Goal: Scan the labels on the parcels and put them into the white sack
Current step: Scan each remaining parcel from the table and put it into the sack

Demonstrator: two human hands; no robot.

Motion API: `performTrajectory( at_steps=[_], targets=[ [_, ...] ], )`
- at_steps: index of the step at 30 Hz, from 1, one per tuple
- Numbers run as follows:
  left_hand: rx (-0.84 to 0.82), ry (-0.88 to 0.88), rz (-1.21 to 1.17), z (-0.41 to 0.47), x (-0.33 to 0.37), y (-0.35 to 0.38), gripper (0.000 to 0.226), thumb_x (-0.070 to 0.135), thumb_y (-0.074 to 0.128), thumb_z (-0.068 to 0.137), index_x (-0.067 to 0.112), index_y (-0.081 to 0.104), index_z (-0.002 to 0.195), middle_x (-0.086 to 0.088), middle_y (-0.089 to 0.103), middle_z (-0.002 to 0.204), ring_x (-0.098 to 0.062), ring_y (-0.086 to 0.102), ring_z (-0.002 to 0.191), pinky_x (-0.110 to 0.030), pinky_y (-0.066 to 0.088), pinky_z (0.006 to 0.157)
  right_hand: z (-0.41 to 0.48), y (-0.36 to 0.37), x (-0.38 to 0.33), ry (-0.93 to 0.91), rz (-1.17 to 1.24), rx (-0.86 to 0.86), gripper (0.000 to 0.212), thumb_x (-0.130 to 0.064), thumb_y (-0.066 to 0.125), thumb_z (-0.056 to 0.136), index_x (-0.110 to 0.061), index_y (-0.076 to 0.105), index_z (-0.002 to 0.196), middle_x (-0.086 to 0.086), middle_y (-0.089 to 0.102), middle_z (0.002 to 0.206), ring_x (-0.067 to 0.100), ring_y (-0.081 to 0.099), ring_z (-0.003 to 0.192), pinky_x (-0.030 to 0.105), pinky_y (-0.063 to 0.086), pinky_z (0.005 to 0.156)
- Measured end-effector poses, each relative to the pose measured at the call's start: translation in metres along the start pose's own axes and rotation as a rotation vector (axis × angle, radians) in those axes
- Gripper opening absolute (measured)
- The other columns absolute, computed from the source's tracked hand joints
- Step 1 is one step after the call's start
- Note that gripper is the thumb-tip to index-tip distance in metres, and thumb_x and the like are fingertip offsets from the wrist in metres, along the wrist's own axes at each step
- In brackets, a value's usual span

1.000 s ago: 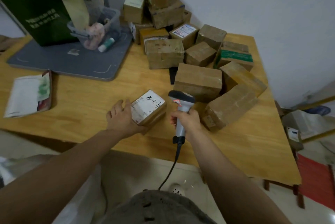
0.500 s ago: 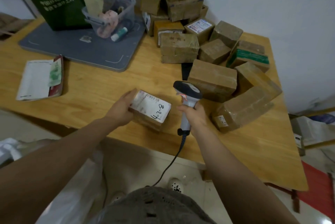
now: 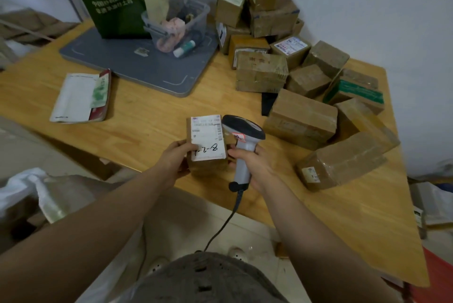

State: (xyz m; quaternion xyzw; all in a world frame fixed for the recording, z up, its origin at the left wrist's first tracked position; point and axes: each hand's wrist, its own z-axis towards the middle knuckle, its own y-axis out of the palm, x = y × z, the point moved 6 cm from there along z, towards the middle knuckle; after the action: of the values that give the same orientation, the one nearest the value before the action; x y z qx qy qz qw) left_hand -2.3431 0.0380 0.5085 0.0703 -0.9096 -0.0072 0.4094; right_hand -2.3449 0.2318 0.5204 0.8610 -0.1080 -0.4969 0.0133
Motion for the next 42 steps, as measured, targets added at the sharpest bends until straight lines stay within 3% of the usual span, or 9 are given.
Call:
performTrajectory(
  at_steps=[5, 7, 9, 13, 18, 27, 32, 40, 42],
  targets=[
    [-0.127, -0.013, 0.017, -0.006, 0.011, -0.025, 0.054, 0.020, 0.079, 0.069, 0.022, 0.057, 0.118, -0.006, 0.074, 0.104, -0.025, 0.066, 0.103, -0.037, 0.052, 0.079, -0.009, 0.011, -0.015, -0.064, -0.036, -0.059, 0.025, -0.005, 0.076, 0.078, -0.016, 0.064, 0.097, -0.005, 0.076, 0.085, 0.022, 0.069, 0.092, 0.038, 0.058, 0.078],
    [-0.084, 0.052, 0.070, -0.005, 0.020, -0.035, 0.072, 0.015, 0.081, 0.068, 0.016, 0.049, 0.132, -0.005, 0.072, 0.109, -0.024, 0.065, 0.107, -0.038, 0.052, 0.082, -0.015, 0.018, -0.023, -0.123, -0.131, -0.064, 0.022, -0.009, 0.077, 0.078, -0.018, 0.064, 0.094, -0.006, 0.075, 0.081, 0.019, 0.071, 0.085, 0.038, 0.058, 0.078],
    [0.022, 0.139, 0.120, -0.004, 0.030, -0.046, 0.085, 0.010, 0.083, 0.068, 0.014, 0.039, 0.140, -0.006, 0.067, 0.115, -0.023, 0.062, 0.106, -0.038, 0.053, 0.087, -0.023, 0.029, -0.032, -0.177, -0.173, -0.113, 0.017, -0.009, 0.075, 0.079, -0.016, 0.063, 0.089, -0.003, 0.074, 0.072, 0.016, 0.071, 0.069, 0.033, 0.059, 0.066],
    [0.153, 0.286, 0.220, -0.007, 0.048, -0.073, 0.052, 0.011, 0.083, 0.067, 0.023, 0.055, 0.109, 0.007, 0.065, 0.095, -0.007, 0.063, 0.085, -0.017, 0.049, 0.056, -0.041, 0.054, -0.039, -0.179, -0.237, -0.222, 0.015, -0.010, 0.072, 0.082, -0.009, 0.061, 0.072, 0.000, 0.061, 0.053, 0.016, 0.056, 0.045, 0.027, 0.048, 0.046],
    [0.248, 0.350, 0.241, -0.003, 0.053, -0.100, 0.056, 0.012, 0.084, 0.066, 0.026, 0.049, 0.108, 0.011, 0.061, 0.090, -0.003, 0.061, 0.074, -0.010, 0.046, 0.043, -0.057, 0.077, -0.040, -0.158, -0.284, -0.309, 0.021, -0.008, 0.074, 0.078, -0.011, 0.060, 0.064, 0.003, 0.053, 0.048, 0.016, 0.046, 0.038, 0.024, 0.041, 0.042],
    [0.304, 0.355, 0.207, 0.007, 0.051, -0.127, 0.078, 0.014, 0.087, 0.062, 0.014, 0.047, 0.130, 0.000, 0.063, 0.111, -0.019, 0.065, 0.097, -0.023, 0.055, 0.060, -0.059, 0.098, -0.039, -0.141, -0.312, -0.310, 0.017, -0.003, 0.070, 0.081, -0.012, 0.059, 0.074, 0.000, 0.050, 0.046, 0.014, 0.044, 0.036, 0.023, 0.041, 0.042],
    [0.318, 0.350, 0.184, 0.006, 0.050, -0.134, 0.073, 0.013, 0.086, 0.062, 0.017, 0.048, 0.125, 0.009, 0.062, 0.097, -0.011, 0.064, 0.080, -0.017, 0.052, 0.051, -0.059, 0.107, -0.039, -0.154, -0.336, -0.329, 0.016, -0.003, 0.070, 0.082, -0.012, 0.059, 0.076, -0.001, 0.050, 0.045, 0.013, 0.044, 0.036, 0.023, 0.041, 0.041],
    [0.334, 0.321, 0.136, 0.005, 0.046, -0.140, 0.082, 0.010, 0.085, 0.064, 0.011, 0.043, 0.134, -0.006, 0.062, 0.118, -0.023, 0.066, 0.097, -0.023, 0.055, 0.055, -0.058, 0.116, -0.035, -0.159, -0.362, -0.340, 0.014, -0.005, 0.071, 0.081, -0.011, 0.060, 0.075, 0.000, 0.052, 0.046, 0.013, 0.045, 0.037, 0.024, 0.042, 0.042],
    [0.337, 0.316, 0.121, 0.002, 0.044, -0.140, 0.081, 0.009, 0.085, 0.065, 0.011, 0.043, 0.135, -0.006, 0.062, 0.119, -0.019, 0.065, 0.092, -0.022, 0.054, 0.055, -0.058, 0.119, -0.033, -0.168, -0.353, -0.357, 0.014, -0.005, 0.072, 0.081, -0.012, 0.061, 0.076, -0.001, 0.052, 0.047, 0.013, 0.046, 0.038, 0.024, 0.042, 0.042]
  ],
)
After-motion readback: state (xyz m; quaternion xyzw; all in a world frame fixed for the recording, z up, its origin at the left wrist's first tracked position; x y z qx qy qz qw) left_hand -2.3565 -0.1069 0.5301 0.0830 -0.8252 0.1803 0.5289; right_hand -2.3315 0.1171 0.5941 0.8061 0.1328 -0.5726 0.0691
